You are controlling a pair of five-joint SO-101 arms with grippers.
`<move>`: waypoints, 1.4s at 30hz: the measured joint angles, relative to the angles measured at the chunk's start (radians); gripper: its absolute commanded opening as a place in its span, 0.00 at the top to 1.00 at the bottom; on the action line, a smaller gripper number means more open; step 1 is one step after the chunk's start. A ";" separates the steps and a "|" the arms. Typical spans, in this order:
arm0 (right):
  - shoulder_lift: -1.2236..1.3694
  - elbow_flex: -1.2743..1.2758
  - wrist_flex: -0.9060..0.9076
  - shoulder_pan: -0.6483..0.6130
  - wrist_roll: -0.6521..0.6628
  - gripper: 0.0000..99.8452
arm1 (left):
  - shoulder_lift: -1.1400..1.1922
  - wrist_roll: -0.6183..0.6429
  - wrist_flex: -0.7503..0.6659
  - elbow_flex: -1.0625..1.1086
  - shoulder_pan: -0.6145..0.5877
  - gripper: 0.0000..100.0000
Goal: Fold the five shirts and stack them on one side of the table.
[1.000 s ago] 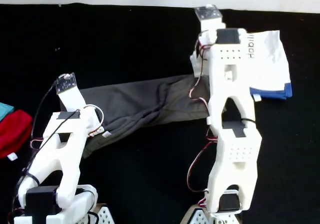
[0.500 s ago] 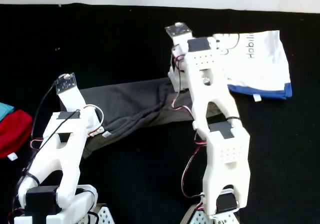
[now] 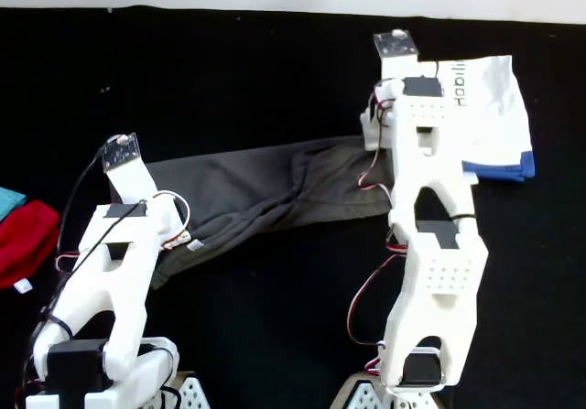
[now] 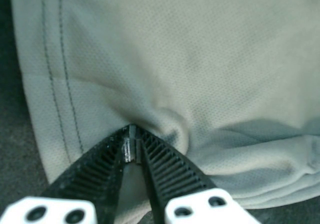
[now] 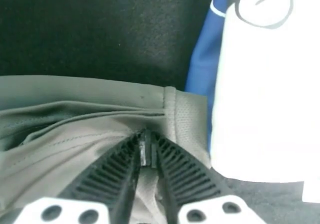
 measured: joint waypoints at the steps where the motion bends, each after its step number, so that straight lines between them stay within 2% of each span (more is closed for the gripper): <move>1: 0.000 0.000 0.000 0.000 0.000 0.99 | 0.000 0.000 0.000 0.000 0.000 0.99; 6: 0.002 -0.114 0.091 0.000 0.000 0.99 | 0.000 0.000 0.000 0.000 0.000 0.99; 10: 0.002 -0.269 0.267 0.000 0.000 0.86 | 0.000 0.000 0.015 -0.017 0.000 0.98; 12: 0.002 -0.334 0.359 0.000 0.000 0.82 | 0.000 0.000 0.084 -0.068 0.000 0.95; 16: 0.002 -0.430 0.459 0.000 0.000 0.85 | -0.032 -0.002 0.330 -0.236 -0.008 0.82; 18: 0.002 -0.450 0.473 0.000 0.000 0.86 | -0.051 -0.002 0.456 -0.327 -0.054 0.77; 20: 0.002 -0.454 0.477 0.000 0.000 0.86 | -0.057 -0.003 0.517 -0.382 -0.130 0.76; 23: -0.017 -0.454 0.479 0.000 0.000 0.86 | -0.034 -0.003 0.499 -0.388 -0.261 0.75; 26: -0.115 -0.419 0.479 0.000 0.000 0.86 | 0.048 -0.002 0.445 -0.379 -0.325 0.75; 34: -0.551 -0.066 0.479 0.000 0.000 0.86 | 0.264 -0.002 0.315 -0.381 -0.331 0.75; 42: -0.925 0.203 0.479 0.000 0.000 0.86 | 0.445 -0.015 0.310 -0.482 -0.310 0.75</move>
